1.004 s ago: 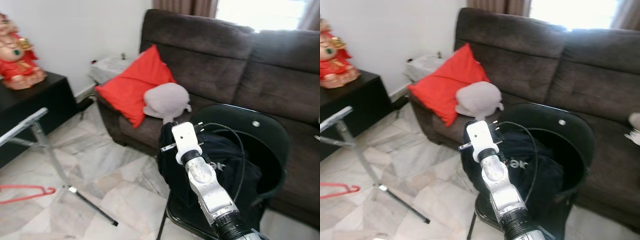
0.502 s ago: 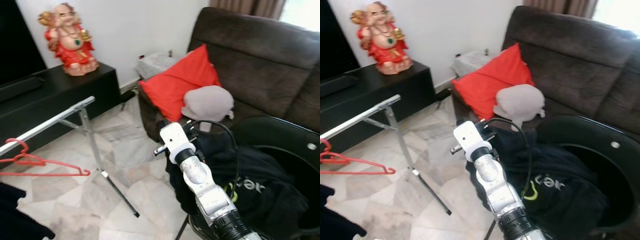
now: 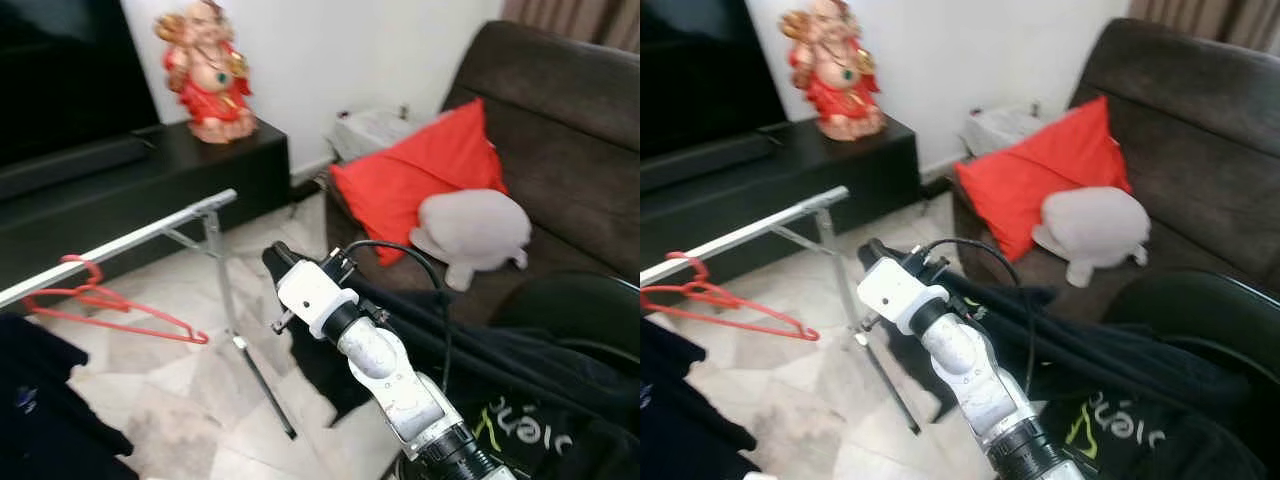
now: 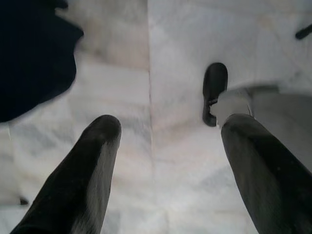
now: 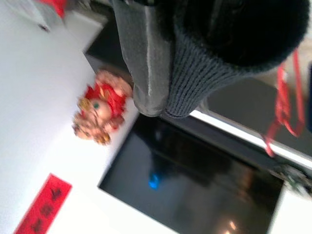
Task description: Hang hanger
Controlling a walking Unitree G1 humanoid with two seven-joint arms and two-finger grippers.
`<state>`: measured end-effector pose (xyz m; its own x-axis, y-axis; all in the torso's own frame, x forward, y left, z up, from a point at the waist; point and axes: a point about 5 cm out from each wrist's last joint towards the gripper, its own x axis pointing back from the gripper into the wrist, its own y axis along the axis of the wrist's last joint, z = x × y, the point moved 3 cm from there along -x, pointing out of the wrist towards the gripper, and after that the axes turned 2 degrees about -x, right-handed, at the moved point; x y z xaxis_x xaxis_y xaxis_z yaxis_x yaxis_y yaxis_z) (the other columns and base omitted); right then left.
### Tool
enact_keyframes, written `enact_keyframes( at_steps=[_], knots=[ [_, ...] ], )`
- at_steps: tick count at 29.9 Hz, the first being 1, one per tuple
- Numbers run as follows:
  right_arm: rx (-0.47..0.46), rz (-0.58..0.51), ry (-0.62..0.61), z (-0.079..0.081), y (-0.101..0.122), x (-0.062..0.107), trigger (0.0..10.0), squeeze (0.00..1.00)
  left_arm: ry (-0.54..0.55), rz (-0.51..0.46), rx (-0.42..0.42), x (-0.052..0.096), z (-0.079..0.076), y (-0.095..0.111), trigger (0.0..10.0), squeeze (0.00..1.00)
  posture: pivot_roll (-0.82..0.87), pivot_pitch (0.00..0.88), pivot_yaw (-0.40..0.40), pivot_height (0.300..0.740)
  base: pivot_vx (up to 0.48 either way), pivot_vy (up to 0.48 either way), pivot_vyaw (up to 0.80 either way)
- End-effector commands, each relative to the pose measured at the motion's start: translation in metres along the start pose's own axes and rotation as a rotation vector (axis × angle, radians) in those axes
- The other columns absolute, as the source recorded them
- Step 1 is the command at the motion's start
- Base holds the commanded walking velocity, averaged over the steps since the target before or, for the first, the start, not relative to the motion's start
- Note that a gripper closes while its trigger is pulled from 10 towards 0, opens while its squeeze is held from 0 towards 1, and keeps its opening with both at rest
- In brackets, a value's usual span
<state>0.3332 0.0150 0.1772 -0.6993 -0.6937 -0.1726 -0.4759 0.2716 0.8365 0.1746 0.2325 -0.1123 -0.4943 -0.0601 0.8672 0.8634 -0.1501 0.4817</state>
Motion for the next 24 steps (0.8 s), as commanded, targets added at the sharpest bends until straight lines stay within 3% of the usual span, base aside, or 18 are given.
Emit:
enact_keyframes(
  at_steps=[1,5,11,15,18,21,24],
  knots=[
    [0.000,-0.066,0.055,0.010,0.015,-0.003,10.0,0.00,0.010,0.031,0.002,0.002,0.005,-0.010,10.0,0.00,0.07,0.000,0.028,0.740,0.000,0.000,0.80],
    [-0.002,-0.069,0.055,0.010,0.015,-0.002,10.0,0.00,0.012,0.031,0.004,0.002,0.005,-0.010,10.0,0.00,0.07,0.000,0.027,0.740,0.000,0.000,0.80],
    [-0.050,-0.032,-0.062,-0.014,0.006,0.004,10.0,0.00,0.013,0.034,0.007,0.002,0.004,-0.011,10.0,0.00,0.07,0.000,0.026,0.740,0.000,0.000,0.67],
    [-0.064,-0.069,0.011,-0.012,0.011,0.008,10.0,0.00,0.009,0.034,0.005,0.002,0.004,-0.011,10.0,0.00,0.06,0.000,0.024,0.740,0.000,0.000,0.53],
    [-0.065,-0.017,-0.058,-0.024,0.001,0.011,10.0,0.00,0.012,0.032,0.011,0.002,0.003,-0.011,10.0,0.00,0.07,0.000,0.022,0.740,0.000,0.000,0.00],
    [-0.098,-0.001,-0.105,-0.034,-0.004,0.013,10.0,0.00,0.011,0.031,0.011,0.002,0.003,-0.010,10.0,0.00,0.07,0.000,0.022,0.740,0.000,0.000,0.00],
    [-0.242,-0.086,-0.066,-0.038,0.010,0.016,10.0,0.00,0.011,0.033,0.008,0.002,0.004,-0.011,10.0,0.00,0.06,0.000,0.025,0.740,0.000,0.000,0.00]
  ],
)
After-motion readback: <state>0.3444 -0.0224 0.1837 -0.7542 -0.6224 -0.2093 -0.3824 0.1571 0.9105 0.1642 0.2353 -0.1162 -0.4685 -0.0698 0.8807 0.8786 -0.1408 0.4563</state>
